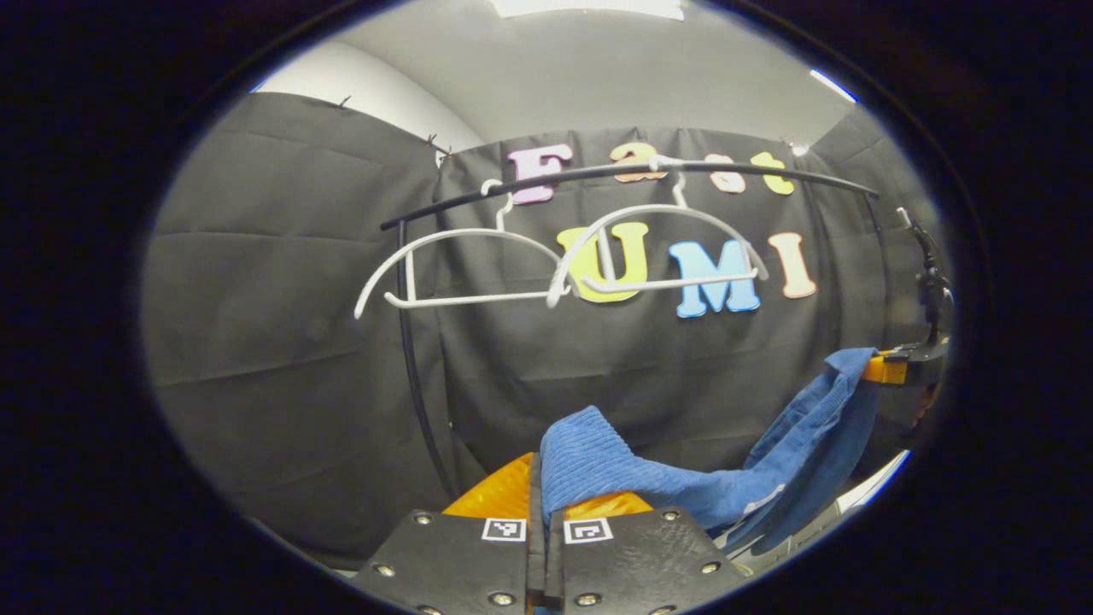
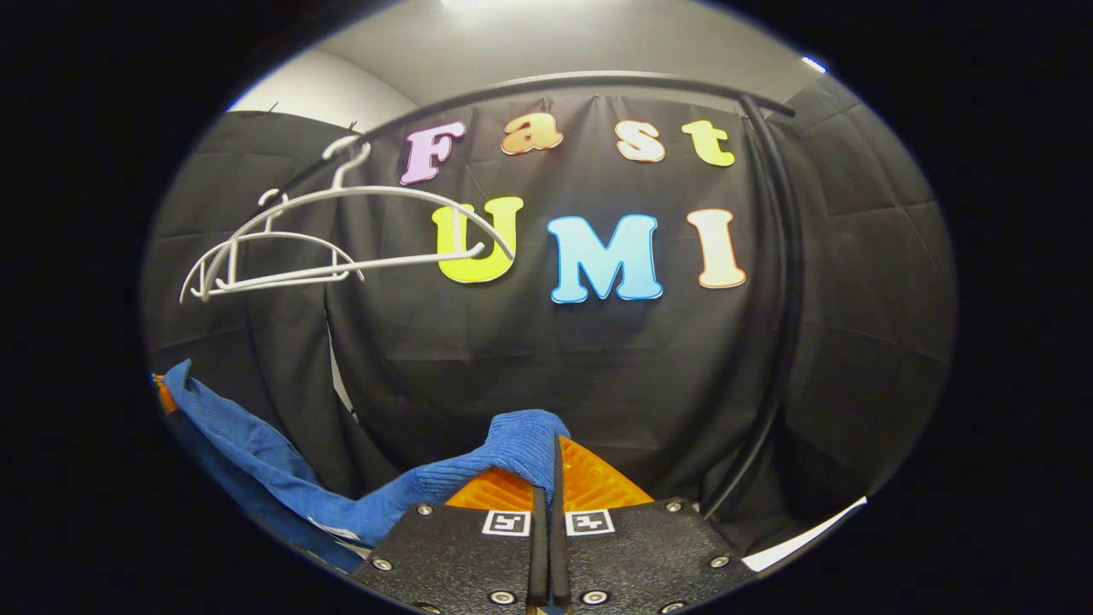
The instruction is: Grasp the clothes on the hanger with both hands and then place them into the laundry hamper below.
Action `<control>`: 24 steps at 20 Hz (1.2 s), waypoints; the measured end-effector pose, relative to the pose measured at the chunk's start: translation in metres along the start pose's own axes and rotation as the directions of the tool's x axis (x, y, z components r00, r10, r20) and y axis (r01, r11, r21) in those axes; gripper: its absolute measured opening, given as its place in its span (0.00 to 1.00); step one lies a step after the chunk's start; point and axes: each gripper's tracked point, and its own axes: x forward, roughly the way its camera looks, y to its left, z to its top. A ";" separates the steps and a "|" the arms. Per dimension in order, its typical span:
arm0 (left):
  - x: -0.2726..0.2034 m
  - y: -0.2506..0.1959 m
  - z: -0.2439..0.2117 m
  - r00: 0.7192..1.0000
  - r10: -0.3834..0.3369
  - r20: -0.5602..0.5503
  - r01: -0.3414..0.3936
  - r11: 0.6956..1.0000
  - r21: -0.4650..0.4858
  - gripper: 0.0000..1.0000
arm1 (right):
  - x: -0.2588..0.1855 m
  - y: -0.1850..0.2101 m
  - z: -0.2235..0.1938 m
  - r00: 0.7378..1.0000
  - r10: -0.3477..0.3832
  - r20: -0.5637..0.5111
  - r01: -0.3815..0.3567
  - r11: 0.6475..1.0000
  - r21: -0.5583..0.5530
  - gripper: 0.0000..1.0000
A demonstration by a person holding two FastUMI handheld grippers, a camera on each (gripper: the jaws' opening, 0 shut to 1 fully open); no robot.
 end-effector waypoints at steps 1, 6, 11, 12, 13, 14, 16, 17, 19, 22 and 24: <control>-0.014 -0.004 0.007 1.000 -0.023 0.014 0.023 1.000 -0.002 0.00 | -0.015 0.005 0.003 1.000 0.004 0.008 -0.004 1.000 -0.001 0.01; -0.054 -0.045 0.039 0.987 -0.133 0.089 0.132 0.991 0.014 0.01 | -0.083 0.042 0.020 0.998 0.042 0.046 -0.041 0.999 -0.021 0.01; -0.109 -0.074 0.048 0.963 -0.247 0.106 0.247 0.969 0.013 0.00 | -0.133 0.086 0.030 0.991 0.111 0.073 -0.109 0.994 -0.030 0.01; -0.116 -0.079 0.051 0.958 -0.262 0.115 0.262 0.965 0.014 0.00 | -0.142 0.093 0.033 0.989 0.122 0.082 -0.120 0.992 -0.036 0.01; -0.118 -0.085 0.052 0.954 -0.273 0.121 0.274 0.962 0.010 0.00 | -0.147 0.099 0.034 0.988 0.130 0.088 -0.127 0.991 -0.042 0.01; -0.121 -0.091 0.050 0.949 -0.288 0.126 0.290 0.957 0.001 0.01 | -0.152 0.102 0.035 0.986 0.135 0.093 -0.132 0.990 -0.045 0.01; -0.120 -0.101 0.043 0.942 -0.310 0.129 0.315 0.949 -0.024 0.00 | -0.159 0.107 0.029 0.986 0.140 0.090 -0.137 0.990 -0.043 0.00; -0.118 -0.105 0.038 0.939 -0.320 0.126 0.327 0.944 -0.040 0.01 | -0.160 0.109 0.022 0.987 0.141 0.083 -0.138 0.990 -0.041 0.01; -0.122 -0.112 0.023 0.934 -0.339 0.116 0.349 0.934 -0.082 0.01 | -0.159 0.111 0.002 0.988 0.141 0.055 -0.139 0.989 -0.044 0.01; -0.120 -0.131 -0.003 0.924 -0.372 0.087 0.381 0.917 -0.122 0.01 | -0.154 0.110 -0.030 0.991 0.136 0.010 -0.135 0.990 -0.031 0.01; -0.111 -0.149 -0.022 0.917 -0.393 0.067 0.398 0.909 -0.124 0.01 | -0.147 0.103 -0.049 0.992 0.122 -0.022 -0.123 0.992 -0.016 0.01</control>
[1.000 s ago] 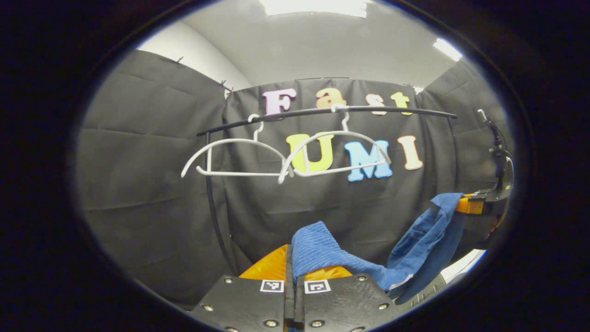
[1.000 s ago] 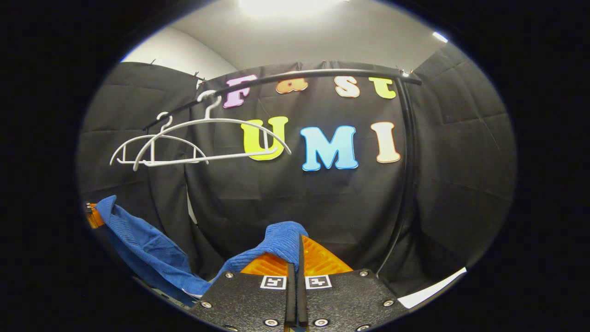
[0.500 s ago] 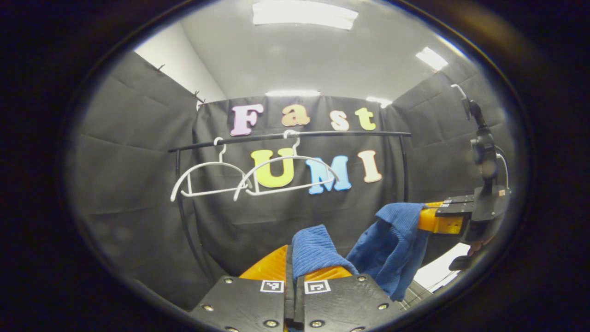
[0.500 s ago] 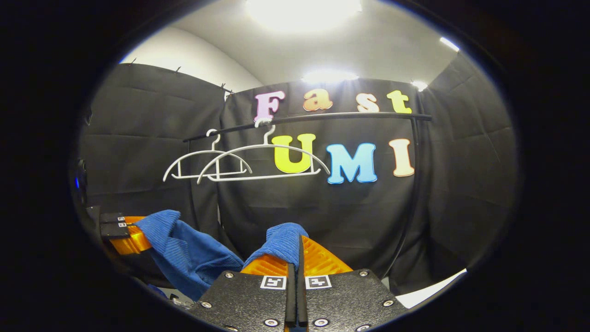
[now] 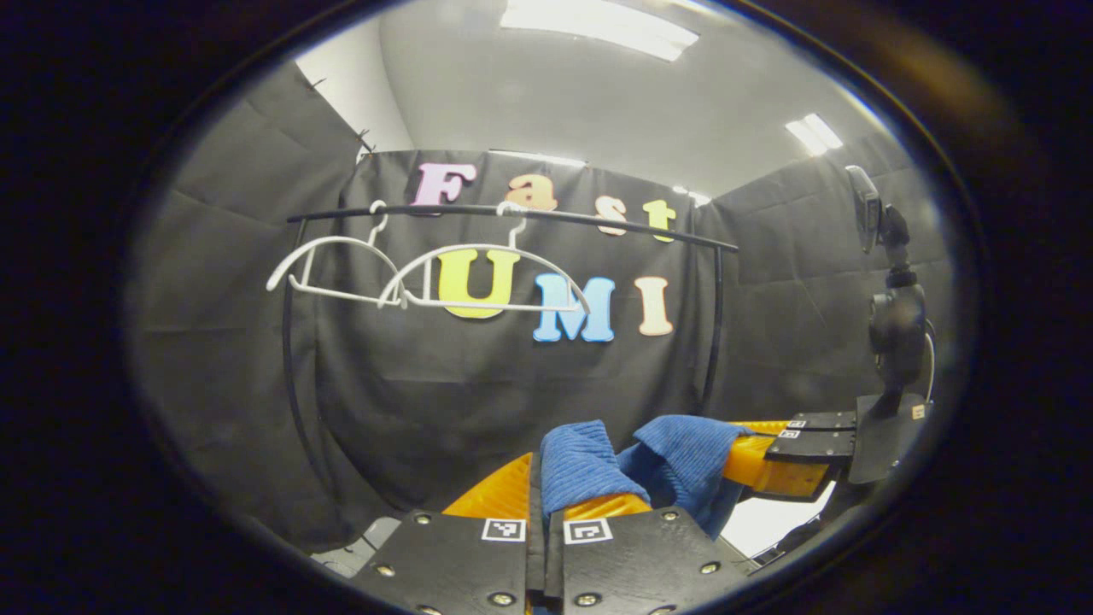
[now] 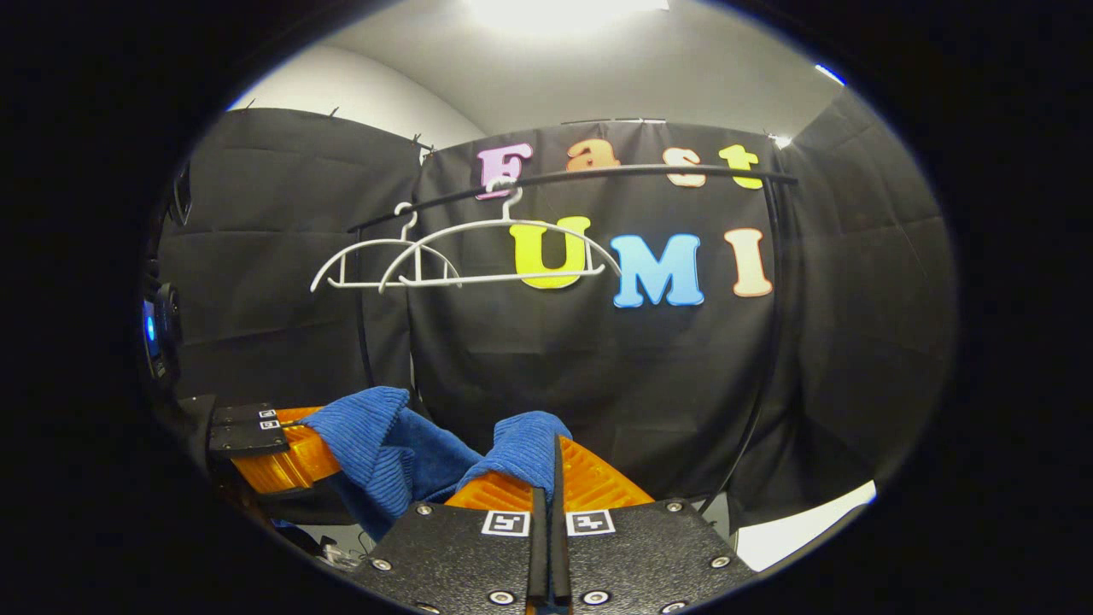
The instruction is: Grasp the clothes on the hanger with both hands and then place them into the laundry hamper below.
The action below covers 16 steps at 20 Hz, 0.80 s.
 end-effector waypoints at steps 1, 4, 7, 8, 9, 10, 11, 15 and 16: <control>0.006 -0.006 -0.010 1.000 -0.014 -0.012 0.013 1.000 -0.009 0.01 | 0.001 -0.003 -0.010 1.000 -0.008 -0.016 0.008 1.000 0.004 0.01; 0.017 -0.015 -0.037 0.998 -0.035 -0.047 0.033 0.999 -0.041 0.01 | 0.004 -0.011 -0.040 0.998 -0.030 -0.061 0.032 0.999 0.018 0.01; 0.020 -0.017 -0.070 0.995 -0.042 -0.092 0.037 0.998 -0.060 0.01 | 0.012 -0.019 -0.069 0.994 -0.041 -0.104 0.045 0.999 0.029 0.01; 0.022 -0.018 -0.080 0.994 -0.040 -0.106 0.034 0.997 -0.063 0.00 | 0.015 -0.021 -0.080 0.992 -0.039 -0.120 0.044 0.998 0.039 0.02; 0.024 -0.019 -0.088 0.992 -0.040 -0.119 0.032 0.997 -0.066 0.01 | 0.015 -0.022 -0.092 0.990 -0.038 -0.139 0.045 0.998 0.053 0.02; 0.027 -0.022 -0.099 0.990 -0.041 -0.133 0.032 0.997 -0.066 0.00 | 0.016 -0.021 -0.104 0.986 -0.033 -0.161 0.046 0.996 0.074 0.02; 0.031 -0.024 -0.111 0.988 -0.039 -0.147 0.030 0.998 -0.062 0.00 | 0.021 -0.021 -0.116 0.982 -0.025 -0.189 0.044 0.994 0.098 0.02; 0.036 -0.007 -0.160 0.975 -0.002 -0.224 -0.006 0.999 -0.032 0.01 | 0.033 -0.018 -0.159 0.964 -0.018 -0.267 0.055 0.990 0.132 0.01; 0.035 -0.002 -0.173 0.971 0.012 -0.240 -0.020 0.999 -0.029 0.01 | 0.033 -0.018 -0.170 0.959 -0.020 -0.284 0.060 0.989 0.132 0.01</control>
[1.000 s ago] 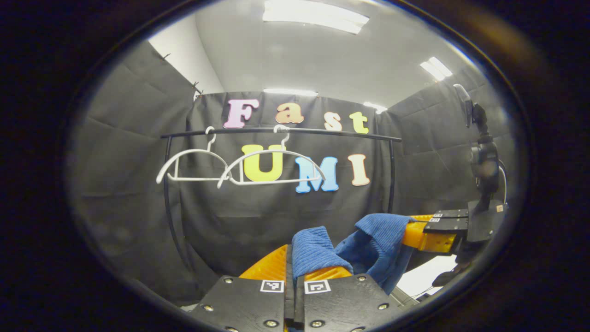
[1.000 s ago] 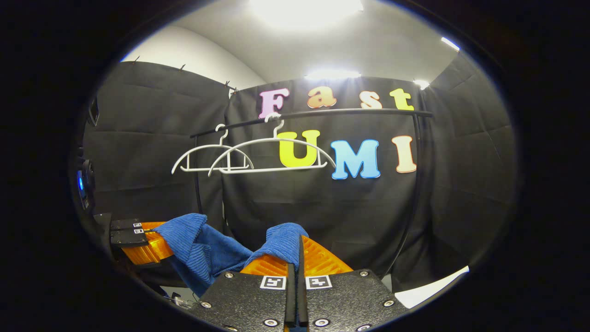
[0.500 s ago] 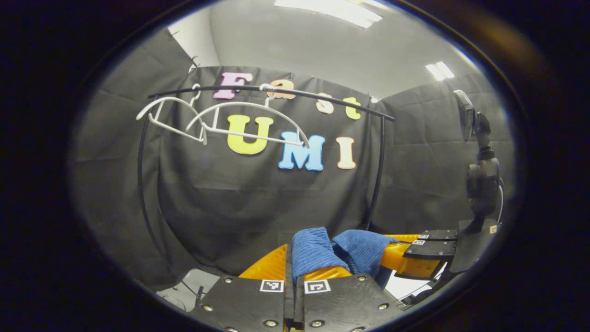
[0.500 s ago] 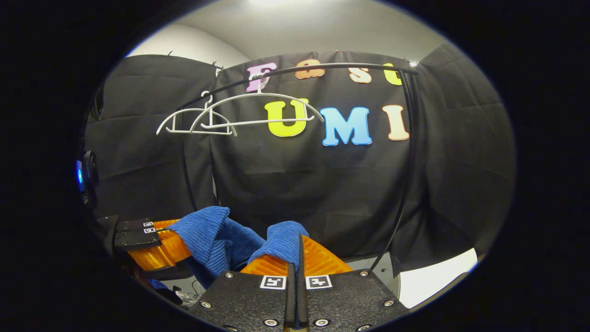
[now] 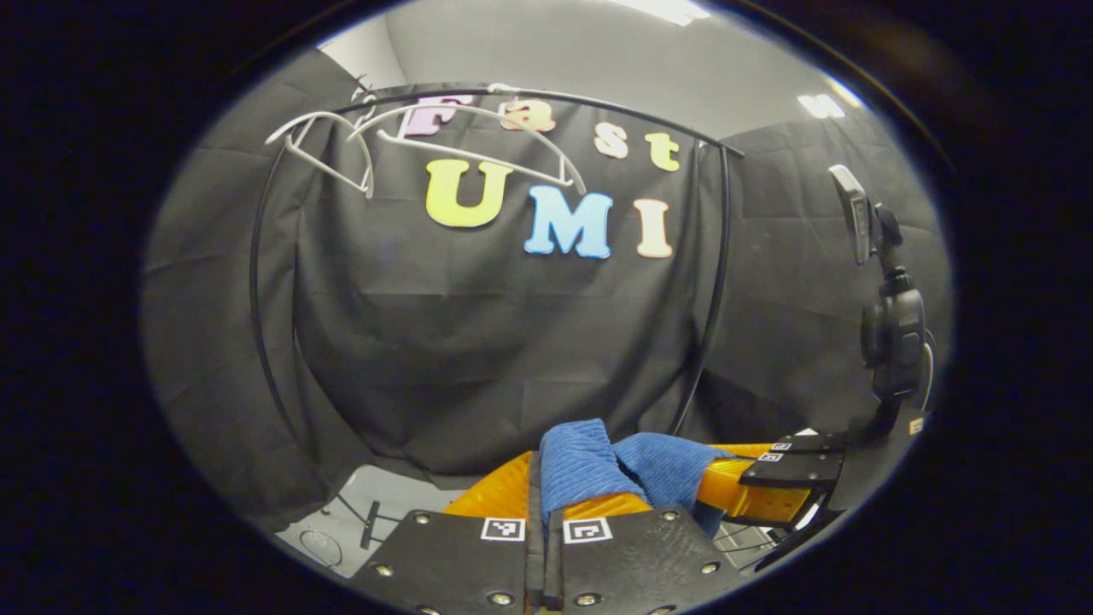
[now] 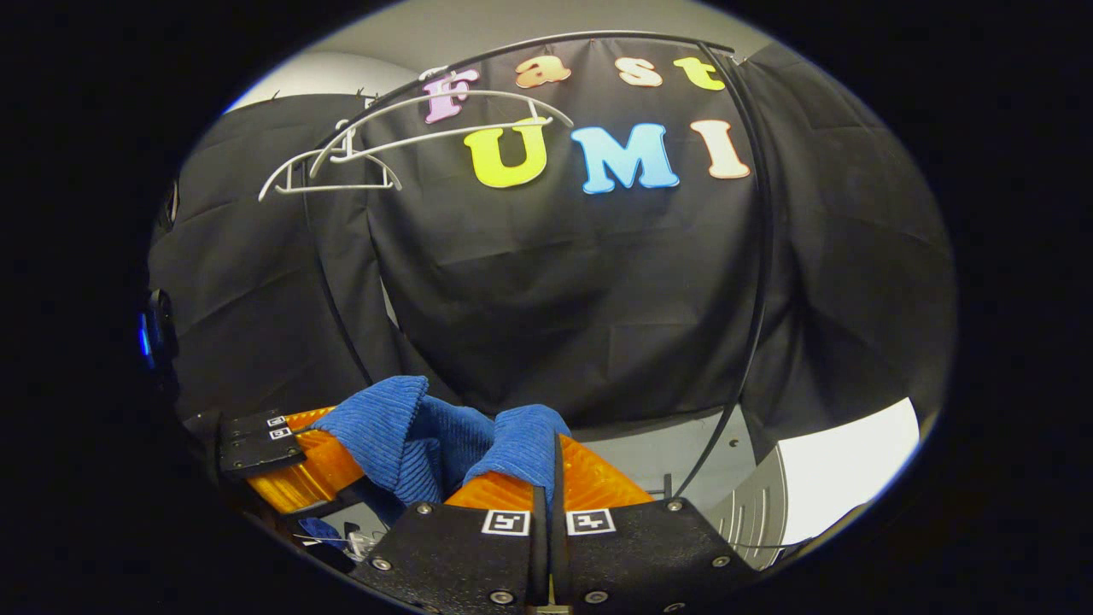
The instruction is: Grasp the clothes on the hanger with both hands and then place them into the laundry hamper below.
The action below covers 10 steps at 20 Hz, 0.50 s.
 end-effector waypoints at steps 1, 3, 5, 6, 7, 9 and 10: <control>0.003 0.006 -0.011 1.000 0.015 -0.016 -0.015 1.000 -0.002 0.00 | 0.004 -0.001 -0.010 1.000 -0.004 -0.012 0.004 1.000 0.001 0.01; 0.017 0.017 -0.033 0.997 0.054 -0.057 -0.055 0.999 -0.003 0.01 | 0.019 -0.009 -0.024 0.999 -0.017 -0.039 0.017 1.000 -0.006 0.01; 0.027 0.029 -0.062 0.990 0.095 -0.109 -0.096 0.995 0.001 0.01 | 0.036 -0.017 -0.038 0.996 -0.040 -0.076 0.039 0.999 -0.013 0.01; 0.031 0.034 -0.075 0.984 0.114 -0.136 -0.114 0.993 0.005 0.01 | 0.041 -0.020 -0.046 0.994 -0.047 -0.097 0.046 0.999 -0.013 0.01; 0.032 0.039 -0.092 0.976 0.133 -0.171 -0.133 0.991 0.013 0.01 | 0.044 -0.021 -0.059 0.991 -0.056 -0.119 0.054 0.998 -0.017 0.01; 0.031 0.048 -0.120 0.957 0.153 -0.245 -0.152 0.988 0.023 0.01 | 0.048 -0.025 -0.083 0.983 -0.075 -0.167 0.070 0.997 -0.034 0.02; 0.031 0.050 -0.137 0.945 0.162 -0.284 -0.158 0.987 0.040 0.01 | 0.050 -0.028 -0.096 0.977 -0.083 -0.198 0.074 0.996 -0.049 0.02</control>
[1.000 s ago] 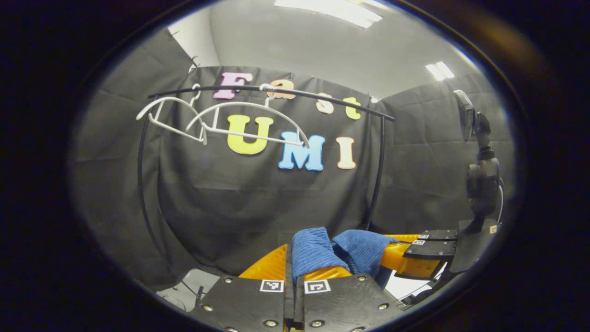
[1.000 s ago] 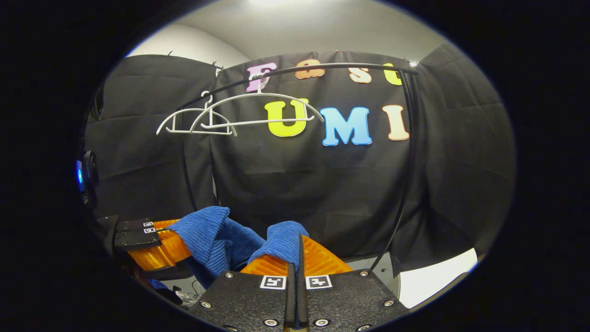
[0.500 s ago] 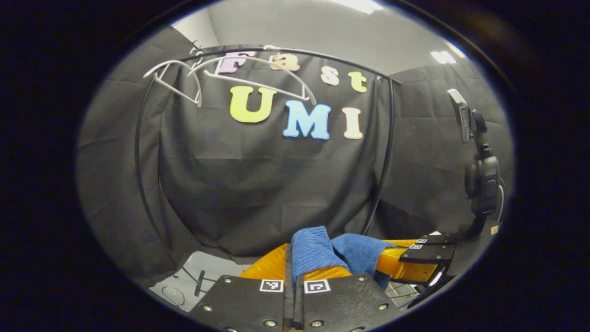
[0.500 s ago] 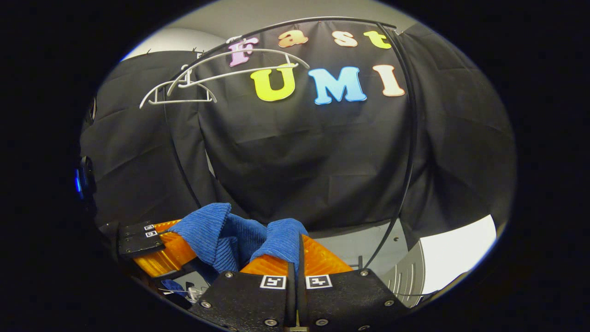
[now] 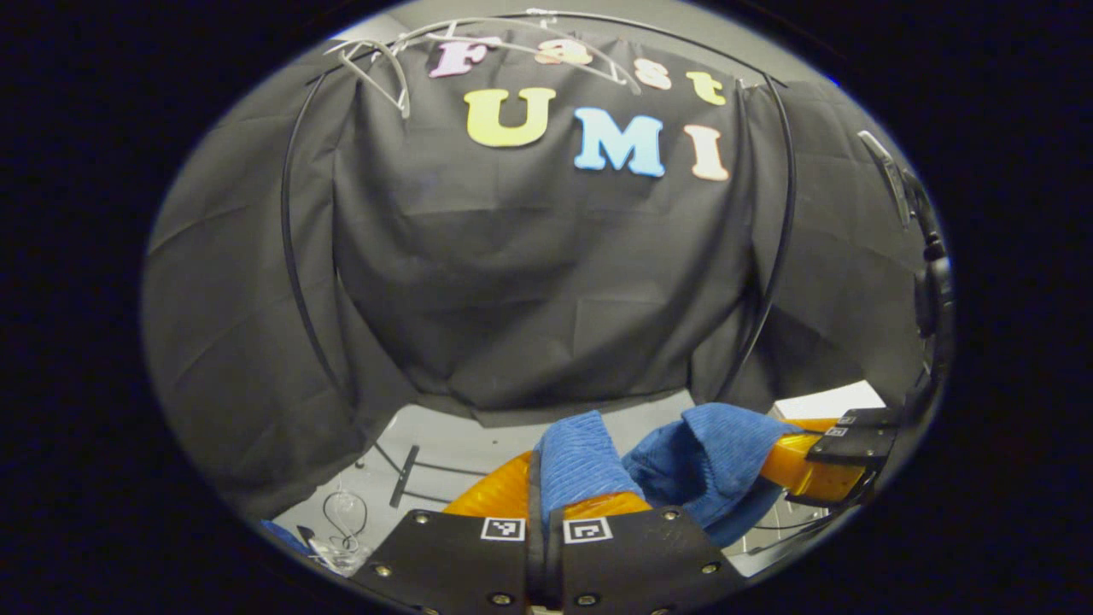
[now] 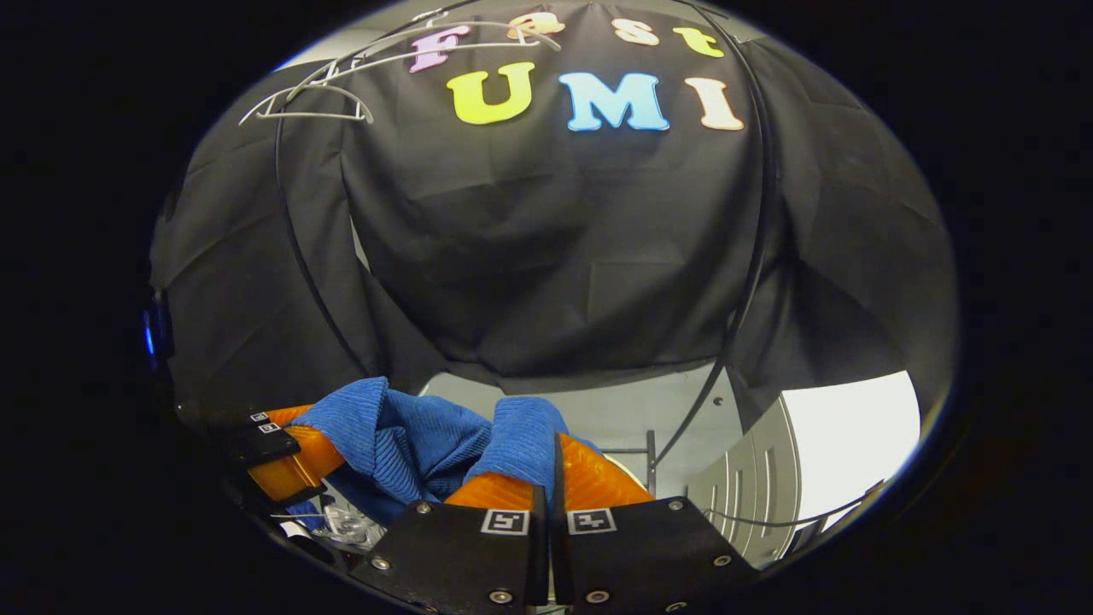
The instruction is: Grasp the clothes on the hanger with both hands and then place them into the laundry hamper below.
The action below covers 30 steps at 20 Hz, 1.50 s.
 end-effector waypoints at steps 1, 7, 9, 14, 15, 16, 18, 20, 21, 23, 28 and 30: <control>0.007 0.003 -0.015 0.999 0.010 -0.041 -0.009 1.000 0.015 0.00 | 0.003 -0.002 -0.014 1.000 -0.005 -0.028 0.005 1.000 -0.014 0.02; 0.015 0.012 -0.108 0.967 0.041 -0.253 -0.027 0.998 0.060 0.01 | 0.029 -0.007 -0.055 0.983 -0.041 -0.177 0.031 0.998 -0.064 0.05; 0.013 0.015 -0.120 0.961 0.049 -0.271 -0.031 0.997 0.071 0.00 | 0.033 -0.011 -0.065 0.979 -0.054 -0.198 0.039 0.996 -0.077 0.06; 0.018 0.011 -0.120 0.958 0.033 -0.284 -0.016 0.998 0.060 0.16 | 0.029 -0.017 -0.075 0.971 -0.066 -0.229 0.048 0.995 -0.084 0.13; 0.018 0.010 -0.114 0.962 0.029 -0.273 -0.013 0.998 0.059 0.32 | 0.028 -0.016 -0.079 0.970 -0.064 -0.235 0.046 0.996 -0.080 0.31; 0.015 0.012 -0.108 0.965 0.029 -0.259 -0.014 0.998 0.061 0.48 | 0.027 -0.015 -0.081 0.969 -0.061 -0.239 0.043 0.996 -0.078 0.49; 0.014 0.019 -0.101 0.969 0.058 -0.240 -0.039 0.996 0.084 0.79 | 0.026 -0.015 -0.078 0.970 -0.063 -0.233 0.049 0.997 -0.066 0.75; 0.011 0.017 -0.098 0.970 0.062 -0.236 -0.042 0.995 0.086 0.95 | 0.022 -0.014 -0.076 0.971 -0.067 -0.228 0.054 0.997 -0.060 0.90; 0.010 0.018 -0.099 0.971 0.061 -0.233 -0.043 0.996 0.083 0.95 | 0.020 -0.014 -0.076 0.971 -0.068 -0.227 0.056 0.997 -0.061 0.94; 0.007 0.022 -0.098 0.972 0.070 -0.224 -0.052 0.995 0.084 0.96 | 0.018 -0.013 -0.073 0.973 -0.074 -0.217 0.062 0.996 -0.064 0.94; -0.004 0.030 -0.085 0.976 0.085 -0.200 -0.068 0.994 0.091 0.96 | 0.005 -0.011 -0.052 0.982 -0.076 -0.172 0.067 0.996 -0.053 0.94; -0.017 0.033 -0.066 0.984 0.081 -0.157 -0.066 0.993 0.096 0.96 | -0.009 -0.010 -0.032 0.989 -0.075 -0.126 0.070 0.997 -0.046 0.95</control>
